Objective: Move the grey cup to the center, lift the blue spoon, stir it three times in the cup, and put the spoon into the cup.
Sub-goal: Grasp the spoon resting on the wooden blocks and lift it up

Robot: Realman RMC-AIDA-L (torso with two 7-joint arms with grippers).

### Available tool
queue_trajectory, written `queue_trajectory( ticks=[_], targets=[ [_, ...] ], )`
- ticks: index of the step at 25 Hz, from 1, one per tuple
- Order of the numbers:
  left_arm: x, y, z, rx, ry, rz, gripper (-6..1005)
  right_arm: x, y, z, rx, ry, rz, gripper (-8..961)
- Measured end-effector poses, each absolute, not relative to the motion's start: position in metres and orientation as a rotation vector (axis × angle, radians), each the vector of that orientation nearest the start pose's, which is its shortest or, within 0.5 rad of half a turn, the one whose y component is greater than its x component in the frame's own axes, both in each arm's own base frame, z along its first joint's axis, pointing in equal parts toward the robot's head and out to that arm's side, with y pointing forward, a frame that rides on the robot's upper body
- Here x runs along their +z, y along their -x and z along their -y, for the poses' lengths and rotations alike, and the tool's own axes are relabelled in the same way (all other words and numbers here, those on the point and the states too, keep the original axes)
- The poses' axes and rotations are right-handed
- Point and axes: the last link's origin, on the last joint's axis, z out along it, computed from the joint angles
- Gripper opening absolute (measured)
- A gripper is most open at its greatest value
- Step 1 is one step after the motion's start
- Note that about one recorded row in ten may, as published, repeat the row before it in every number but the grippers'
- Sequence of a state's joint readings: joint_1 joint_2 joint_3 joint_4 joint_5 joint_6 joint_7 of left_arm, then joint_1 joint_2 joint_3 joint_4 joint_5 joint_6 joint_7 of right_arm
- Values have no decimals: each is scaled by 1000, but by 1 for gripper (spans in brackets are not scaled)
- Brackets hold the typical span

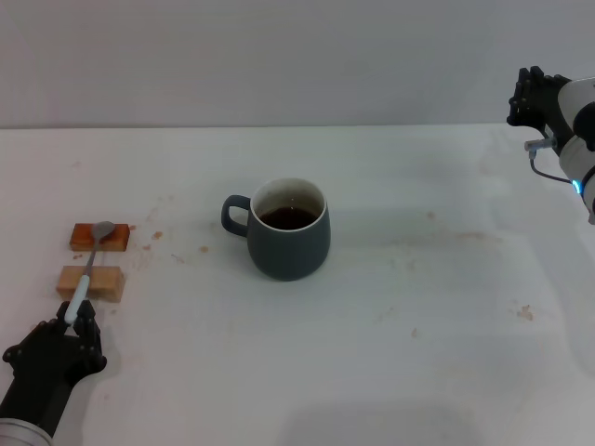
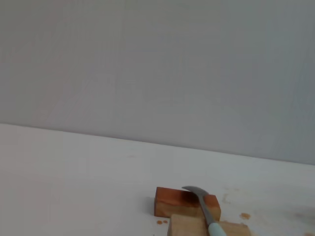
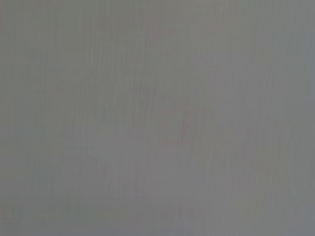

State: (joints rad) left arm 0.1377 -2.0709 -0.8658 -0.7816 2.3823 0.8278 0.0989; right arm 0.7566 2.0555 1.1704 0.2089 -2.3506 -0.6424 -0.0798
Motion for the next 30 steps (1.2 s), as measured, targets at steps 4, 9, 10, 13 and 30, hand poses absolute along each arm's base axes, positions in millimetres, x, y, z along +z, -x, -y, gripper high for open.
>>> queue_trajectory(
  ticks=[4,9,10,13,30],
  targets=[
    [-65,342,-209,-547,1556,897,177,-15,-267,-446,442,1675,-573,81],
    [-61,337,-211,-580,1538,876,175,-15,-267,-446,442,1676,-572,81],
    [-59,335,-213,-597,1532,869,175,-15,-267,-446,442,1676,-572,81],
    [-55,329,-215,-624,1521,857,174,-15,-267,-446,442,1676,-572,81],
    [-38,307,-227,-771,1465,815,139,-15,-267,-445,443,1675,-574,81]
  ],
)
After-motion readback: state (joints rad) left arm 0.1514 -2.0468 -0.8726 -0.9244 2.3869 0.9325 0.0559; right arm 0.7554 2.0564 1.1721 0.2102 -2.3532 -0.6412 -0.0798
